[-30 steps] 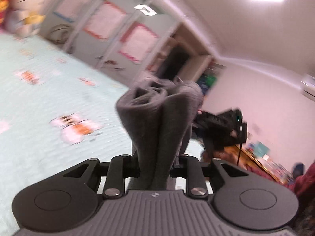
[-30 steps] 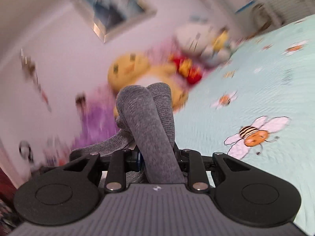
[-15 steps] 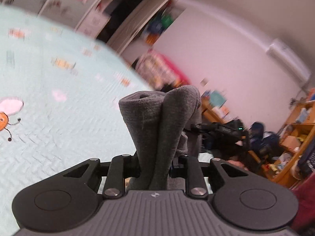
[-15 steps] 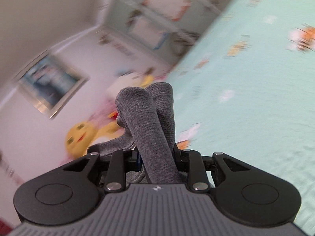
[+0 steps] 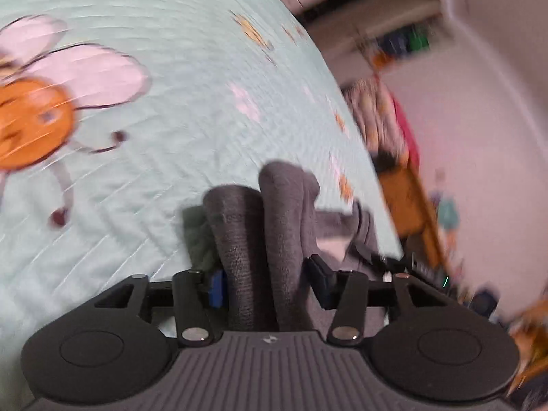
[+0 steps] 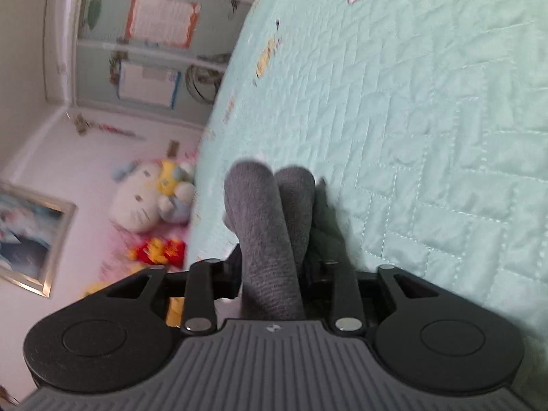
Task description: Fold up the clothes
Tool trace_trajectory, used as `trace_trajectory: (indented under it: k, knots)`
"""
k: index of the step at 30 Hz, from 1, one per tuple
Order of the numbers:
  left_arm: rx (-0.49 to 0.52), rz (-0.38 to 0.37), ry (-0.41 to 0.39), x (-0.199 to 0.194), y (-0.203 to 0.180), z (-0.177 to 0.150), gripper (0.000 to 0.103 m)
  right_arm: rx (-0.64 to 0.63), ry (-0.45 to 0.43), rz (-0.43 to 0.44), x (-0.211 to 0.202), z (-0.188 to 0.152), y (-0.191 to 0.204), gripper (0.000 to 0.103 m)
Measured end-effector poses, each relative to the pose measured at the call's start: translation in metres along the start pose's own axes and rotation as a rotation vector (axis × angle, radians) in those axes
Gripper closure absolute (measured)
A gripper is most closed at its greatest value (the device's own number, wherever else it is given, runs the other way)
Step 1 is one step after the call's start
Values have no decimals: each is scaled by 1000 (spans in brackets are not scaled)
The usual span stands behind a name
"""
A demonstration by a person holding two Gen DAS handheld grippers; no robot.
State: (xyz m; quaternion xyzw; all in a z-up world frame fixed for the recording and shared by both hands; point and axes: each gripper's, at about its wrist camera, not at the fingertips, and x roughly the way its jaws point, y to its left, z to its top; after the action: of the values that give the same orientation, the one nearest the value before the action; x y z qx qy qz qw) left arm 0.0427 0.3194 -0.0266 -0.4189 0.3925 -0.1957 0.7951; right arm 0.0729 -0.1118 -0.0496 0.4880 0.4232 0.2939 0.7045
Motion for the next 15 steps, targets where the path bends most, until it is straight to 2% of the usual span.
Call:
trace_trajectory:
  k: [2, 3, 6, 7, 9, 11, 13, 15]
  knots:
    - [-60, 58, -78, -21, 0, -9, 49, 19, -54, 20, -13, -4, 5, 47]
    - [-66, 95, -129, -32, -5, -13, 48, 10, -91, 22, -22, -5, 9, 47]
    - [4, 163, -274, -66, -33, -27, 48, -140, -180, 13, -48, -10, 36, 47]
    - [42, 134, -307, -75, -47, -34, 48, -199, -183, 23, -48, -6, 43, 47]
    - [115, 53, -312, -73, -76, -37, 46, -278, -151, 60, -45, -6, 56, 47]
    - [163, 30, -279, -60, -96, -39, 41, -275, -95, 104, -32, -4, 58, 47]
    - [159, 52, -247, -34, -100, -33, 41, -242, -70, 97, -15, 1, 53, 47]
    - [128, 120, -227, -15, -89, -32, 42, -206, -45, 87, 2, 7, 47, 48]
